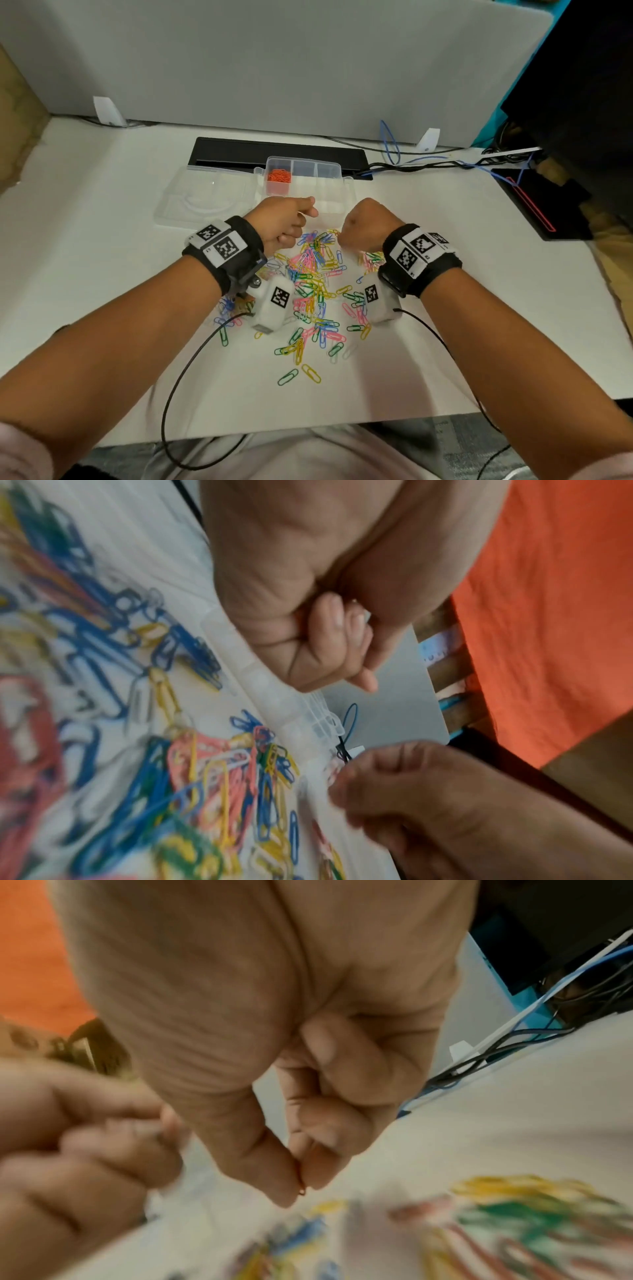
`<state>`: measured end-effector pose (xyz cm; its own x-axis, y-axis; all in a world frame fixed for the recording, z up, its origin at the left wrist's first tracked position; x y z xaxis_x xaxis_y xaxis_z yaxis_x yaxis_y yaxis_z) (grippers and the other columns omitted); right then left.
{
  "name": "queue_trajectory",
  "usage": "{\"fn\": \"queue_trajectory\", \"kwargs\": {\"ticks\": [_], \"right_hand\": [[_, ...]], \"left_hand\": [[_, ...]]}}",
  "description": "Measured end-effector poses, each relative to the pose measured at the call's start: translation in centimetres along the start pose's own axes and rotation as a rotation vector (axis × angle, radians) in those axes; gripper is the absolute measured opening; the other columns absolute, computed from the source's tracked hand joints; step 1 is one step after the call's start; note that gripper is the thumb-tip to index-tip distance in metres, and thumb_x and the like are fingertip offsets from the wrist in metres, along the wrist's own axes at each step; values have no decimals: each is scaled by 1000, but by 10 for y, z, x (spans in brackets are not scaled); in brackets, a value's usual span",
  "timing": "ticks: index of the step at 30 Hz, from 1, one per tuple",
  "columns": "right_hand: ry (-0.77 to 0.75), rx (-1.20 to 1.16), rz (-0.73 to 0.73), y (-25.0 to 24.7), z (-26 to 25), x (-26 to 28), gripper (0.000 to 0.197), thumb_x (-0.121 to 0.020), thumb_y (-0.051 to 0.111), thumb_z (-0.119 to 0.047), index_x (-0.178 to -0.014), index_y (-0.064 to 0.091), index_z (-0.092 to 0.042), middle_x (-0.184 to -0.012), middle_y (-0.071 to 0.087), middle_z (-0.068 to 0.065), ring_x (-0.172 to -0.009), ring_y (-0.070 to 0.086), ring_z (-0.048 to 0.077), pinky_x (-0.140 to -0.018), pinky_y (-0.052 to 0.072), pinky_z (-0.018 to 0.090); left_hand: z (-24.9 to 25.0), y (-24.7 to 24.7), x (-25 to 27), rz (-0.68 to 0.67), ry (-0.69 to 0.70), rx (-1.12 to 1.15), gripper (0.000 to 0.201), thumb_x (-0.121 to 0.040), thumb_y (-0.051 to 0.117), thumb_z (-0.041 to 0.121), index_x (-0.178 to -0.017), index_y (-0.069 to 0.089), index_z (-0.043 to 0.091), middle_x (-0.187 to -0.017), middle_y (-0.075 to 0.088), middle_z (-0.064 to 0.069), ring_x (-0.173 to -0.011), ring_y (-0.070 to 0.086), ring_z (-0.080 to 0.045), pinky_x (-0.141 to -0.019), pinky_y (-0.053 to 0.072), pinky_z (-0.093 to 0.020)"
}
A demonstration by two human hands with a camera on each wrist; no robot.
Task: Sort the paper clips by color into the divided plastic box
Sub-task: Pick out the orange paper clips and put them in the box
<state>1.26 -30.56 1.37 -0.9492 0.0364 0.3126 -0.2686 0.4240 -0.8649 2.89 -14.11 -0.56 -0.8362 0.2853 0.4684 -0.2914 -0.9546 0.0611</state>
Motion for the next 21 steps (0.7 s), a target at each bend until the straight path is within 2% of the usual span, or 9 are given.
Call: {"fn": "queue_trajectory", "kwargs": {"ticks": [1,5,7,10,14,16,18,19,21], "right_hand": [[-45,-60,22,-7,-7,3,16,-83,73,-18,-85,72,-2,-85,70,6,-80,65,19,-68,55,28],[-204,-206,12,-22,-38,18,5,-83,76,-16,-83,76,-11,-55,60,-14,-47,54,-3,-41,37,11],[-255,-256,39,-21,-44,17,6,-86,72,-12,-85,77,-10,-58,62,-15,-47,54,-8,-44,38,8],[-289,-198,26,-5,-41,13,16,-91,63,-8,-88,78,-10,-76,69,-9,-63,59,-2,-64,46,17],[-321,115,-133,23,-25,16,15,-88,64,-16,-91,78,-13,-93,73,1,-85,66,16,-81,55,34],[-308,234,-120,21,-18,20,17,-89,64,-23,-98,77,-16,-109,70,2,-99,64,22,-90,52,38],[-330,255,-79,18,-16,26,25,-92,61,-29,-114,72,-22,-128,63,-1,-117,57,21,-100,46,38],[-369,253,-96,20,-18,32,31,-94,58,-30,-123,68,-25,-137,57,-1,-126,51,21,-106,42,38],[-459,304,-224,30,-20,44,40,-98,54,-32,-137,57,-25,-149,45,2,-138,37,22,-113,32,38]], "left_hand": [[-4,0,1,15,-40,66,28,-101,49,33,-85,57,11,-57,30,4,-41,24,-7,-34,19,-16],[-19,8,1,-29,-196,280,42,-102,42,37,-72,55,11,-60,46,-1,-41,45,-9,-33,30,-13],[-23,7,0,-72,-226,373,40,-103,40,35,-69,48,16,-57,43,2,-39,39,-6,-30,25,-12],[-22,-7,-2,-26,-196,435,39,-103,42,34,-67,37,21,-47,31,7,-32,24,-4,-26,16,-14],[-16,-29,0,24,-179,474,42,-103,41,38,-65,34,22,-44,28,8,-30,24,-4,-24,14,-15],[-13,-40,2,43,-169,445,44,-103,40,40,-64,35,22,-43,30,8,-28,25,-3,-24,14,-14],[-14,-48,7,14,-165,384,50,-102,39,45,-58,35,21,-40,29,7,-26,23,-4,-23,12,-14],[-16,-50,10,-17,-165,353,56,-102,37,47,-53,35,21,-38,27,7,-24,21,-5,-25,10,-11],[-18,-52,15,-74,-162,302,64,-101,35,50,-44,34,20,-36,23,6,-24,18,-6,-30,8,-9]]}}
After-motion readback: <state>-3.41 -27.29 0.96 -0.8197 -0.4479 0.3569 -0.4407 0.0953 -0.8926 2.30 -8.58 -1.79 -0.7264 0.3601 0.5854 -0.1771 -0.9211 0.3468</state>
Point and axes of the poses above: each hand's wrist, its own x-axis away from the middle knuckle, its own y-axis out of the palm, z = x × y, the point moved 3 cm from there along -x, towards the middle knuckle
